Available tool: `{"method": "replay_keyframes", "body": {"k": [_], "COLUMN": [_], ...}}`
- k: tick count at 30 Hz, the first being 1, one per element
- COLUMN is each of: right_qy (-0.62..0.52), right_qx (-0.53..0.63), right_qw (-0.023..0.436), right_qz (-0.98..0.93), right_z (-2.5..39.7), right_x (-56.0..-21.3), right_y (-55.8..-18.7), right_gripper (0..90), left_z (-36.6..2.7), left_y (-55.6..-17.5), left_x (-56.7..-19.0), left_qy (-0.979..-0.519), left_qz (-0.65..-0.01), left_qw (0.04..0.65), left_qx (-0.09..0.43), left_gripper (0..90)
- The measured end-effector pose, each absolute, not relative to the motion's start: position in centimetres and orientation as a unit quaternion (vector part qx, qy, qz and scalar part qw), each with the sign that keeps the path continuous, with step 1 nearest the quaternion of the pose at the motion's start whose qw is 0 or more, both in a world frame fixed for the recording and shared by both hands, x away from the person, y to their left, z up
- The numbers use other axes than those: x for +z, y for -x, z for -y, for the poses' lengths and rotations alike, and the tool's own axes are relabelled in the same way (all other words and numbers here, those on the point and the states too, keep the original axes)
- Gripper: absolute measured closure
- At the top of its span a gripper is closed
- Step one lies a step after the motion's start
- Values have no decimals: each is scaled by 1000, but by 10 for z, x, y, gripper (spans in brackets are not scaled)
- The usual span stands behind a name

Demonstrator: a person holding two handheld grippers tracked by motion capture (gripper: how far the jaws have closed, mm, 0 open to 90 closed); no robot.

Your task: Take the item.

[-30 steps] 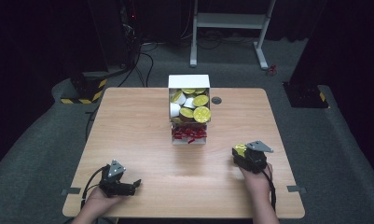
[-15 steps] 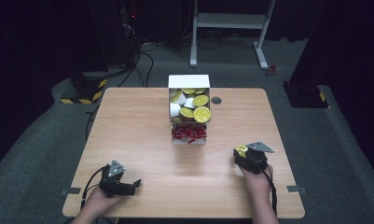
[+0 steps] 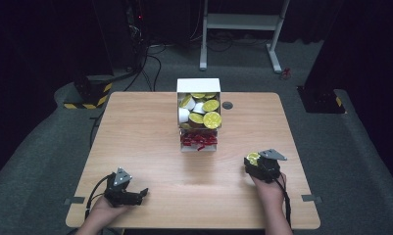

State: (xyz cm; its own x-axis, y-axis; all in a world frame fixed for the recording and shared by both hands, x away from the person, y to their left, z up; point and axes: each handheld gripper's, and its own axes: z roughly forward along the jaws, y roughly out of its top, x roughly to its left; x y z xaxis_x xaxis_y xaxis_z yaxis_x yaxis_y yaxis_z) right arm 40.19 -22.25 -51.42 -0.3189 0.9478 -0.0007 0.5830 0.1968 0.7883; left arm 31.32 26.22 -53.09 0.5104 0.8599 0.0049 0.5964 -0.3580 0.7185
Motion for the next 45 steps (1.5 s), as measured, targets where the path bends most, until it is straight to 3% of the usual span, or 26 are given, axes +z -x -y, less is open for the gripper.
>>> {"method": "replay_keyframes", "body": {"k": [1,2,7,17,31,45], "right_qy": [-524,-525,-522,-507,-494,-458], "right_qx": [356,355,363,385,399,432], "right_qw": [256,254,255,265,258,236], "right_qz": [-730,-730,-729,-725,-728,-740], "right_z": [222,221,220,214,204,179], "right_x": [-514,-514,-509,-489,-476,-465], "right_y": [-402,-403,-403,-395,-394,-376], "right_gripper": [283,227,188,172,180,244], "left_z": [-262,-262,-262,-262,-262,-262], "left_y": [-313,-313,-313,-313,-313,-313], "left_x": [-531,-531,-531,-531,-531,-531], "left_qy": [-801,-801,-801,-800,-802,-802], "left_qz": [-455,-455,-455,-455,-454,-454], "left_qw": [338,338,338,338,336,336], "left_qx": [195,195,195,195,194,194], "left_gripper": [28,28,28,28,28,27]}}
